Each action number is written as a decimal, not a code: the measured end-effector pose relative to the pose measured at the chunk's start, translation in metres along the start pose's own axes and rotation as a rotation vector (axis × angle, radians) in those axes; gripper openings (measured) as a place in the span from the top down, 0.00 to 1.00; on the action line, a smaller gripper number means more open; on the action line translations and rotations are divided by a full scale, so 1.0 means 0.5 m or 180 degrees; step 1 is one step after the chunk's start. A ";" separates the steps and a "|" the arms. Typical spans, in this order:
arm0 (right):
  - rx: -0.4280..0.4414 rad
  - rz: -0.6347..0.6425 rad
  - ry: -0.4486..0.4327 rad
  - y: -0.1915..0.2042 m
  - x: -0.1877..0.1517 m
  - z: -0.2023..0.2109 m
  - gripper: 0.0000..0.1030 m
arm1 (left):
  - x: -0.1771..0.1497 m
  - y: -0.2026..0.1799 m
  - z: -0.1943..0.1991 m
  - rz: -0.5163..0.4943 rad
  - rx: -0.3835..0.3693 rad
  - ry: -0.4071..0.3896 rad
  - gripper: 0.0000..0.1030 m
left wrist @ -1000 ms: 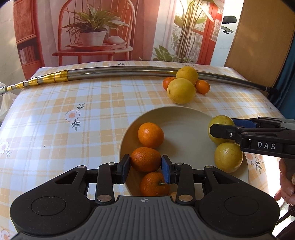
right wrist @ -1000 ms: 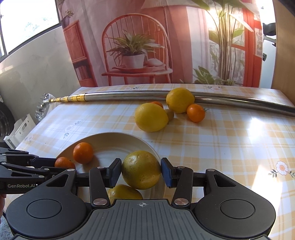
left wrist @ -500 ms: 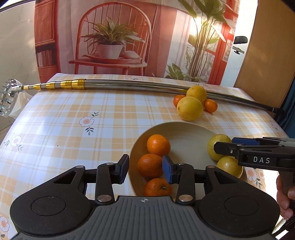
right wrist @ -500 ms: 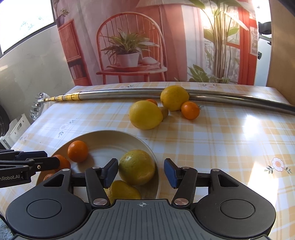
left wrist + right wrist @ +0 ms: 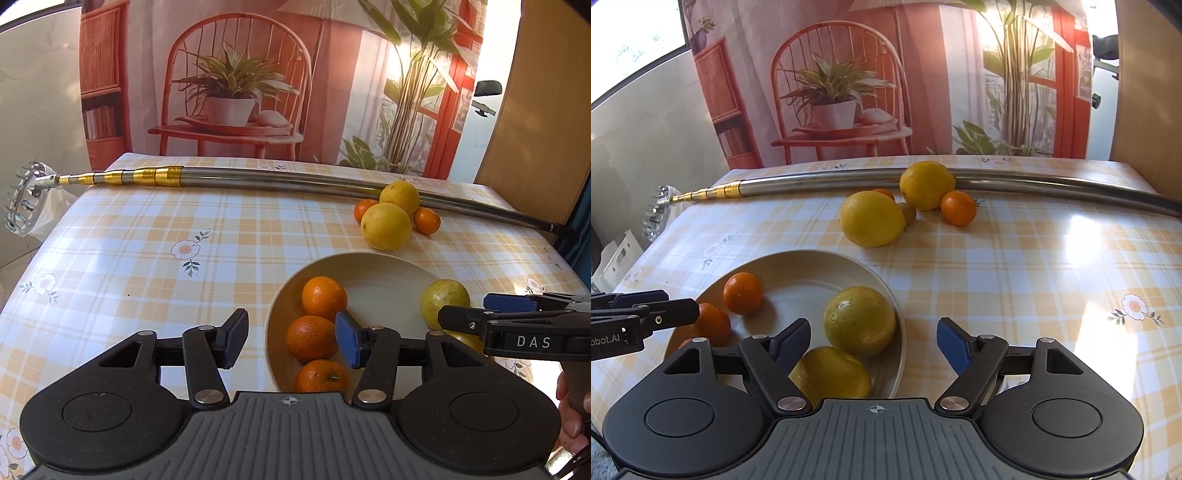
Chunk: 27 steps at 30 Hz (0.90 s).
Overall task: Organize fruits
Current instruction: 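Lower the mandarin and the lemon onto the plate and open both tools, then move both open tools back toward the remaining fruit by the pole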
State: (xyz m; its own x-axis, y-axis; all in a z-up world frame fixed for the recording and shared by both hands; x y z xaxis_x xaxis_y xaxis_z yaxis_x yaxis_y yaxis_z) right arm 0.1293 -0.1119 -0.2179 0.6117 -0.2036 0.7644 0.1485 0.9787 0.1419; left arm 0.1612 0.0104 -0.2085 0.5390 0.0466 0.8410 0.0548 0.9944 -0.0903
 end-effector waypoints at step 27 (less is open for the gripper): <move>-0.0250 0.0254 -0.0091 0.030 0.002 0.077 0.01 | 0.011 0.027 0.072 0.0144 0.0126 -0.0231 0.15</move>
Point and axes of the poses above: each gripper's, at about its wrist camera, not at the fingertips, and z roughly against the way its jaws point, y to its left, x to its top, the point moved 3 cm from there along -z, roughly the way its jaws point, and after that the axes turned 8 degrees about -y, right-handed, at the moved point
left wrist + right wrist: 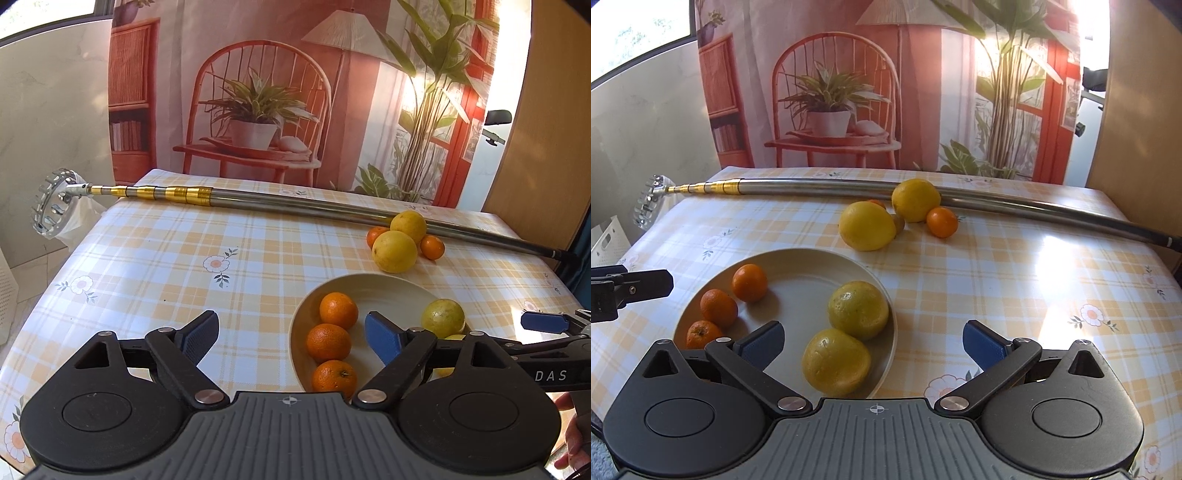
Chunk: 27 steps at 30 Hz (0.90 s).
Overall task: Organize fruits
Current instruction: 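Move both open tools back toward the remaining fruit by the pole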
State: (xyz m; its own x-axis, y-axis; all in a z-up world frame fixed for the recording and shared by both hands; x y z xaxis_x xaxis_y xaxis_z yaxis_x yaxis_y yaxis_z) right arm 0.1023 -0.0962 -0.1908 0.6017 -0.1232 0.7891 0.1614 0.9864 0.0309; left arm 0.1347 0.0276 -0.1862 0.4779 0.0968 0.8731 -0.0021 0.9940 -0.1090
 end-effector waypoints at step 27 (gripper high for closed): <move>-0.0090 -0.0233 -0.0057 -0.057 0.020 -0.016 0.01 | 0.034 0.035 -0.022 0.0021 0.0092 0.0029 0.14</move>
Point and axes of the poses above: each gripper's, at about its wrist camera, not at the fingertips, and z roughly against the way its jaws point, y to its left, x to its top, the point moved 3 cm from there along -z, roughly the way its jaws point, and after that the axes turned 8 degrees about -y, right-handed, at the moved point
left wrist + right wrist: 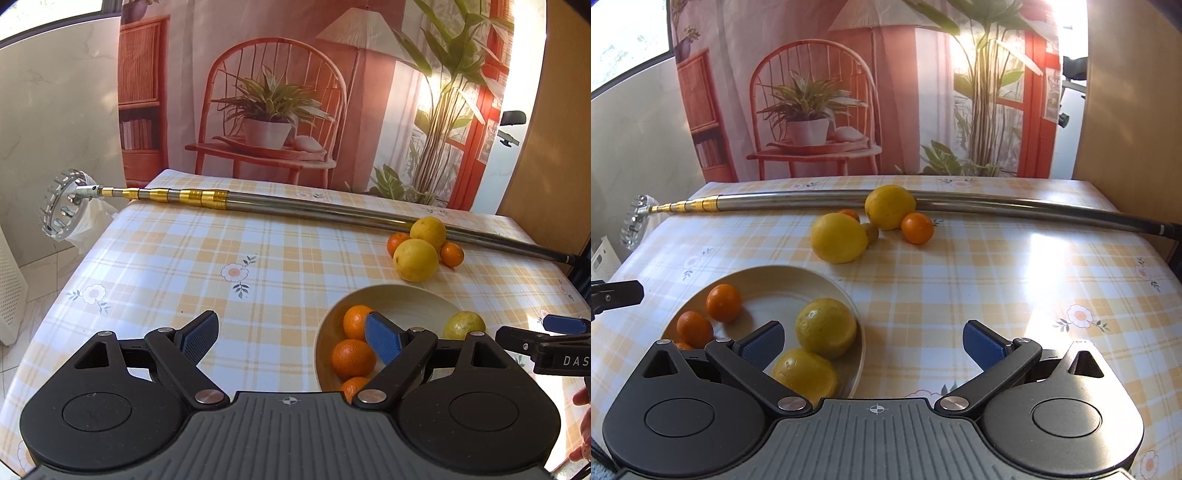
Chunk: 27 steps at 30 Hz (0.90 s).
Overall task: Organize fruits
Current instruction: 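Move both open tools back toward the remaining fruit by the pole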
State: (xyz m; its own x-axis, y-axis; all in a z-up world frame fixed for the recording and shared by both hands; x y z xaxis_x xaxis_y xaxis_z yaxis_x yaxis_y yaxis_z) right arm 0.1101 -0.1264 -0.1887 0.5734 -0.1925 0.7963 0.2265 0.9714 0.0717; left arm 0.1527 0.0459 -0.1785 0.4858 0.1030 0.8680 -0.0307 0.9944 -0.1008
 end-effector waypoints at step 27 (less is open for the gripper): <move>-0.0231 -0.0190 -0.0386 -0.135 0.124 -0.125 0.01 | 0.172 -0.072 -0.168 -0.0356 -0.0536 0.0119 0.15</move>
Point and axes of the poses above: each gripper's, at about its wrist camera, not at the fingertips, and z roughly against the way its jaws point, y to its left, x to its top, the point moved 3 cm from there along -z, roughly the way its jaws point, and after that the axes turned 8 degrees about -y, right-handed, at the moved point
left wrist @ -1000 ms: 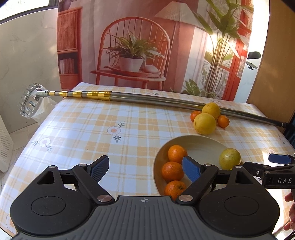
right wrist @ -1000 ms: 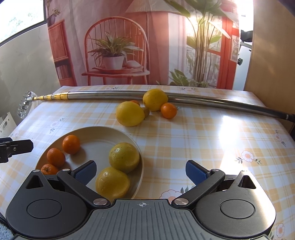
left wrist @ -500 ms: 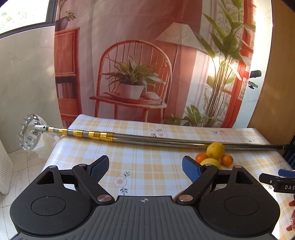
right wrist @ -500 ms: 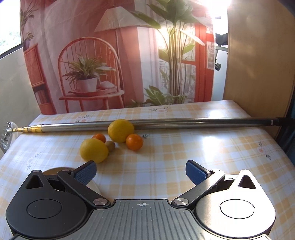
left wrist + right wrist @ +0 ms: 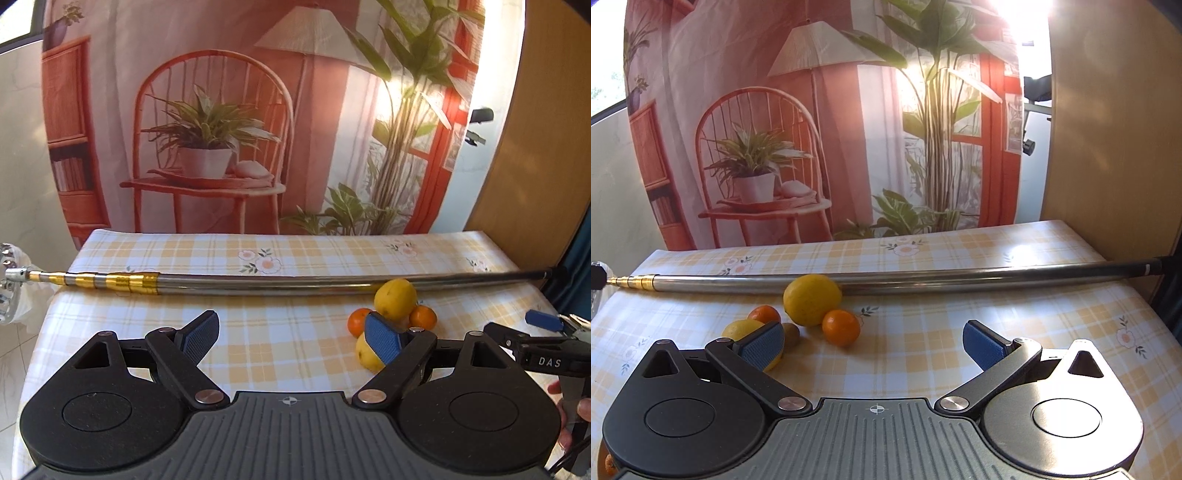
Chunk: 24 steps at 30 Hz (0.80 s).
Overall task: Organize fruits
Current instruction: 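Move both open tools back toward the remaining fruit by the pole, then close the left tool on a mandarin while the right tool approaches an orange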
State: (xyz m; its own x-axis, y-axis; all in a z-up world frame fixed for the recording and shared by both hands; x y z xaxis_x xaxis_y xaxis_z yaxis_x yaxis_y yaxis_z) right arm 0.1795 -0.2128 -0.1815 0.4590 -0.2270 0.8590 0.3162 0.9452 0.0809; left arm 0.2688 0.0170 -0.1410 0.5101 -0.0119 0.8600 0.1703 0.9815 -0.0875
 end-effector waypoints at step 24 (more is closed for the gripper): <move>-0.0081 -0.0214 0.0073 -0.035 -0.070 -0.123 0.01 | -0.031 -0.048 -0.335 0.0582 -0.0754 0.1048 0.54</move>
State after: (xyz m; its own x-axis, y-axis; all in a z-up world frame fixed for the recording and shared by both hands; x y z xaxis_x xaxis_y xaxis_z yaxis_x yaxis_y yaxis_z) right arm 0.2092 -0.2358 -0.2440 0.4550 -0.2953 0.8401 0.3676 0.9216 0.1248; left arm 0.3980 -0.0383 -0.2366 0.7845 0.0600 0.6172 0.2214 0.9026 -0.3691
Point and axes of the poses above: each gripper's, at about its wrist camera, not at the fingertips, and z roughly against the way its jaws point, y to its left, x to its top, the point moved 3 cm from there along -z, roughly the way its jaws point, and after that the axes turned 8 degrees about -y, right-handed, at the moved point
